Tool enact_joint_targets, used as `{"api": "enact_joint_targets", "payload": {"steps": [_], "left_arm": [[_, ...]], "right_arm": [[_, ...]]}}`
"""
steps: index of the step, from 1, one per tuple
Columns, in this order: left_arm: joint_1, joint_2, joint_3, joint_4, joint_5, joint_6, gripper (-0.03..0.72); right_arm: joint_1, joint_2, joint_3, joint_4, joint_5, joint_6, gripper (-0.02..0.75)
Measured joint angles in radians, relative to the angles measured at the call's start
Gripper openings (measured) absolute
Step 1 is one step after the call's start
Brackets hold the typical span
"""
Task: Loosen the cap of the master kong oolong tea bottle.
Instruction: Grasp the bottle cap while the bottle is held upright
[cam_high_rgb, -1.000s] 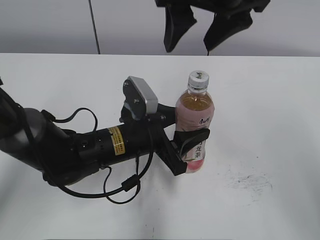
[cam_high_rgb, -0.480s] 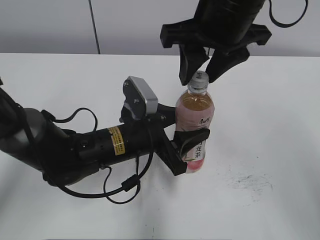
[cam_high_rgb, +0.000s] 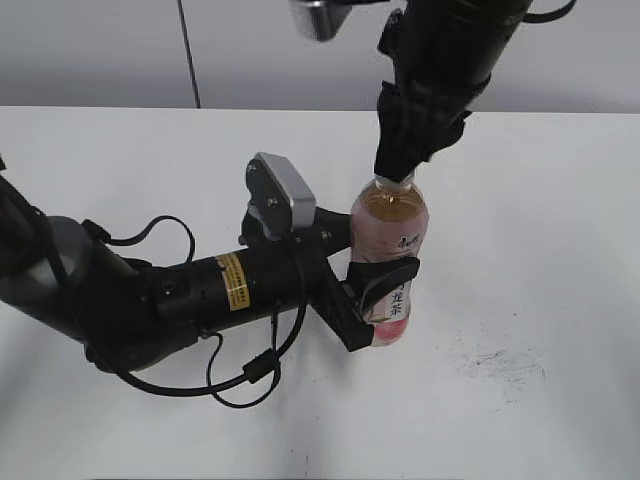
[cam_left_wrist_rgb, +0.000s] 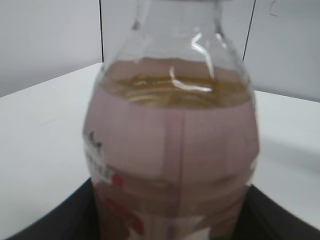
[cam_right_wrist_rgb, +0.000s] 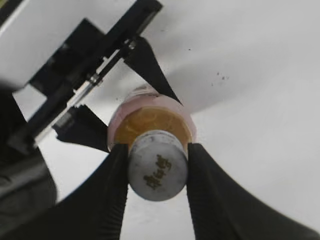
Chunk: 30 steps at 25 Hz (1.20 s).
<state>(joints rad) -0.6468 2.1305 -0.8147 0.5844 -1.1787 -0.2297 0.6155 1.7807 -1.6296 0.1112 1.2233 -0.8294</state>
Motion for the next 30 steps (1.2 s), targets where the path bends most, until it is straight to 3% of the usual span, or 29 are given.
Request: {"api": "enact_joint_targets", "payload": {"steps": [3, 5, 20, 22, 27, 30], "left_arm": [[0.0, 0.0, 0.0, 0.001, 0.0, 0.001, 0.394], [0.0, 0.0, 0.0, 0.001, 0.0, 0.001, 0.394], [0.0, 0.0, 0.0, 0.001, 0.0, 0.001, 0.394], [0.0, 0.0, 0.0, 0.001, 0.0, 0.001, 0.394], [0.0, 0.0, 0.0, 0.0, 0.0, 0.001, 0.394], [0.0, 0.0, 0.0, 0.0, 0.0, 0.001, 0.394]], "right_arm": [[0.0, 0.0, 0.0, -0.001, 0.0, -0.278, 0.268], [0.0, 0.0, 0.0, -0.002, 0.0, -0.337, 0.268], [0.0, 0.0, 0.0, -0.004, 0.0, -0.383, 0.269], [0.001, 0.0, 0.0, -0.004, 0.0, -0.383, 0.318], [0.001, 0.0, 0.0, -0.005, 0.0, -0.283, 0.534], [0.001, 0.0, -0.025, -0.003, 0.0, -0.108, 0.568]]}}
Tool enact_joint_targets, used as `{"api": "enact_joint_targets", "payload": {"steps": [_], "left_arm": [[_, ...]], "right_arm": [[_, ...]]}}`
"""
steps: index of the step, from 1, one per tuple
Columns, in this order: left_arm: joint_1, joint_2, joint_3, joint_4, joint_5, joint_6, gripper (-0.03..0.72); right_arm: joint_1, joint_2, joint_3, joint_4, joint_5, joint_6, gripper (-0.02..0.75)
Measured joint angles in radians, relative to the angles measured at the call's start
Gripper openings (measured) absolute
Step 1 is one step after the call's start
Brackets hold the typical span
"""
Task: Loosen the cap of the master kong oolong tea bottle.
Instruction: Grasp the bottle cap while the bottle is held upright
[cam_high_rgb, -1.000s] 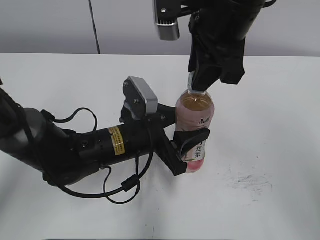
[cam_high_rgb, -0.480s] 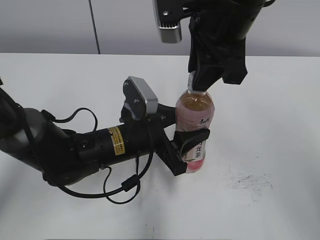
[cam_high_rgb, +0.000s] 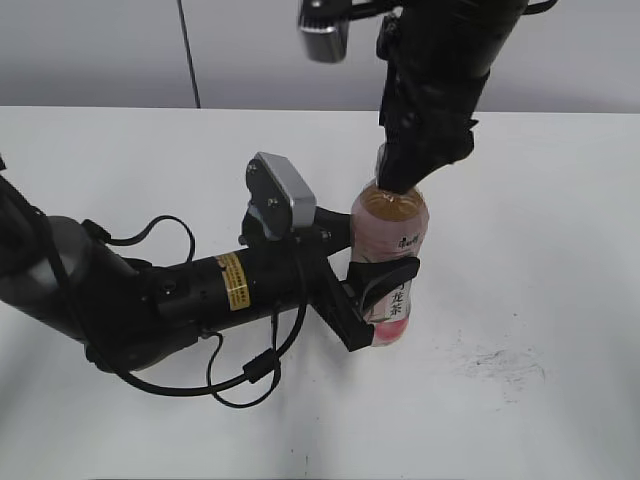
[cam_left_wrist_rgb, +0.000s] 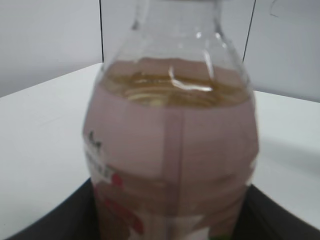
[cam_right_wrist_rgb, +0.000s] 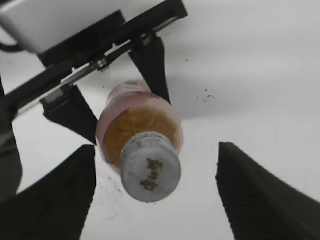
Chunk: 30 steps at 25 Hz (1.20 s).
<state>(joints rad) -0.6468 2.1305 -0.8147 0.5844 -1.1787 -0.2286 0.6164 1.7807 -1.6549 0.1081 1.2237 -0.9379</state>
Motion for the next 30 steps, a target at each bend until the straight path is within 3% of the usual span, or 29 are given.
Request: {"api": "enact_joint_targets", "payload": {"steps": [8, 10, 15, 24, 27, 30], "left_arm": [[0.0, 0.0, 0.0, 0.0, 0.0, 0.0, 0.394], [0.0, 0.0, 0.0, 0.0, 0.0, 0.0, 0.394], [0.0, 0.0, 0.0, 0.0, 0.0, 0.0, 0.394], [0.0, 0.0, 0.0, 0.0, 0.0, -0.001, 0.394], [0.0, 0.0, 0.0, 0.0, 0.0, -0.001, 0.394], [0.0, 0.0, 0.0, 0.0, 0.0, -0.001, 0.394]], "right_arm": [[0.0, 0.0, -0.168, -0.011, 0.0, 0.925, 0.577], [0.0, 0.0, -0.176, -0.012, 0.0, 1.056, 0.577], [0.0, 0.001, -0.159, 0.007, 0.0, 1.146, 0.577], [0.0, 0.001, 0.047, 0.005, 0.0, 1.157, 0.563], [0.0, 0.001, 0.054, 0.003, 0.0, 1.157, 0.477], [0.0, 0.001, 0.054, 0.001, 0.0, 1.157, 0.309]]}}
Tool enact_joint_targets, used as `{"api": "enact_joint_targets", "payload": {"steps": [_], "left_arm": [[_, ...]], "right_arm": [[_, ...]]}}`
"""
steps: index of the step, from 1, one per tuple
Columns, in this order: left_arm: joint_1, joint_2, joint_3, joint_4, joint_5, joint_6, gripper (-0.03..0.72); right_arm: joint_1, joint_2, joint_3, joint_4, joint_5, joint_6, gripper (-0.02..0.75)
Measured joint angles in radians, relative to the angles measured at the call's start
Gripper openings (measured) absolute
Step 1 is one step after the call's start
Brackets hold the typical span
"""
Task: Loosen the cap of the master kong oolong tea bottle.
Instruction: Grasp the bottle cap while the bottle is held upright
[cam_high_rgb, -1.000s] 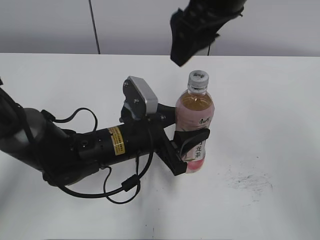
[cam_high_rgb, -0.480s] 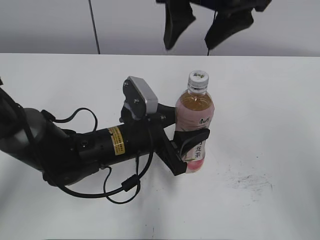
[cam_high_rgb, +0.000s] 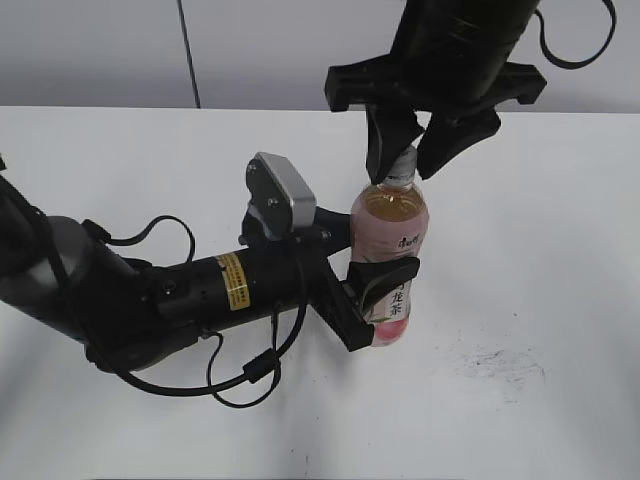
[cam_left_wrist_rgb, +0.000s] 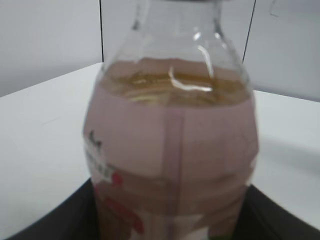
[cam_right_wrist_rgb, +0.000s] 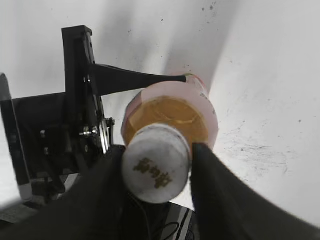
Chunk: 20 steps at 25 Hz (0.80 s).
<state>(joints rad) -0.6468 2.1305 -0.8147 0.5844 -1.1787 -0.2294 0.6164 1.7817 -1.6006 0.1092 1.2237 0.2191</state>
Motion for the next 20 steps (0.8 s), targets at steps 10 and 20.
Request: {"api": "enact_joint_targets", "payload": {"steps": [10, 20], "left_arm": [[0.0, 0.0, 0.0, 0.0, 0.0, 0.0, 0.394], [0.0, 0.0, 0.0, 0.002, 0.0, 0.001, 0.394]], "right_arm": [[0.0, -0.001, 0.0, -0.007, -0.001, -0.668, 0.281], [0.0, -0.002, -0.001, -0.015, -0.006, -1.48, 0.279]]}}
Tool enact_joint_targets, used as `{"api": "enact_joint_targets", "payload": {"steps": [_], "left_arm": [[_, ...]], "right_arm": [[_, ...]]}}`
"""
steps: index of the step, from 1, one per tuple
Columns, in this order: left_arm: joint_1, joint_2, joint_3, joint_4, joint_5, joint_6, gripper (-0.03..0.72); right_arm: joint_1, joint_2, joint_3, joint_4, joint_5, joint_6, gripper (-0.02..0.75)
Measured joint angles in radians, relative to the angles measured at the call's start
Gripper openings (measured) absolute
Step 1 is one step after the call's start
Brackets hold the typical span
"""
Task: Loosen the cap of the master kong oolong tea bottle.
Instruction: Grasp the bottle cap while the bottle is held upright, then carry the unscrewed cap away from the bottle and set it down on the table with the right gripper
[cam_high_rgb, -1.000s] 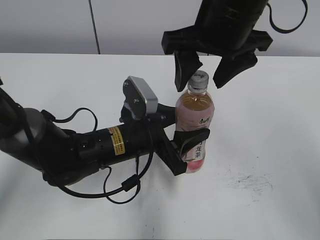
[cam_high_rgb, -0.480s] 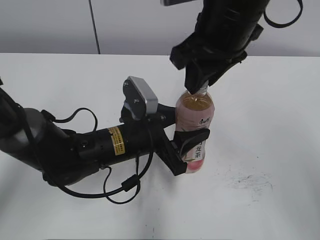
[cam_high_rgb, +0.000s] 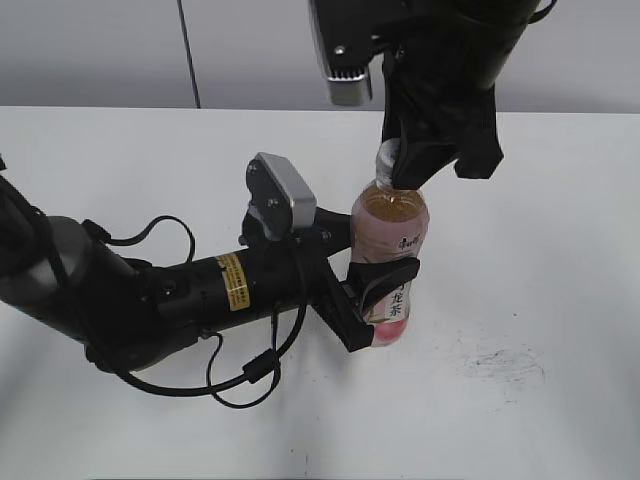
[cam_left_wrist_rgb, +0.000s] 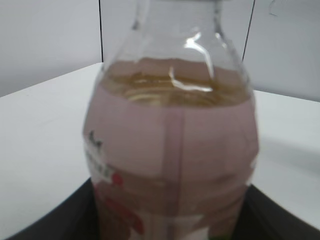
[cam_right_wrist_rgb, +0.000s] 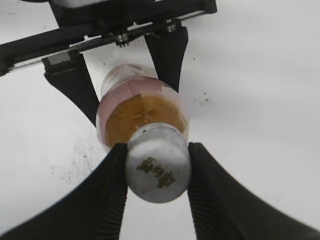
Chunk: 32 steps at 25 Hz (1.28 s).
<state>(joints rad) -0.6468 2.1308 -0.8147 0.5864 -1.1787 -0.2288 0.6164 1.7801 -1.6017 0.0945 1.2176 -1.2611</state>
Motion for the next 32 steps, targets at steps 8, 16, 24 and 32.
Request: {"api": "enact_joint_targets", "payload": {"steps": [8, 16, 24, 32], "left_arm": [[0.0, 0.0, 0.0, 0.0, 0.0, 0.0, 0.394], [0.0, 0.0, 0.0, 0.001, 0.0, 0.0, 0.394], [0.0, 0.0, 0.0, -0.002, 0.0, 0.0, 0.394], [0.0, 0.0, 0.0, -0.002, 0.0, 0.0, 0.394]], "right_arm": [[0.0, 0.0, 0.0, 0.003, -0.001, -0.008, 0.308], [0.0, 0.0, -0.002, 0.005, -0.002, -0.002, 0.279], [0.0, 0.001, -0.094, 0.061, 0.003, 0.066, 0.274], [-0.055, -0.012, -0.111, 0.001, 0.003, 0.716, 0.274]]}}
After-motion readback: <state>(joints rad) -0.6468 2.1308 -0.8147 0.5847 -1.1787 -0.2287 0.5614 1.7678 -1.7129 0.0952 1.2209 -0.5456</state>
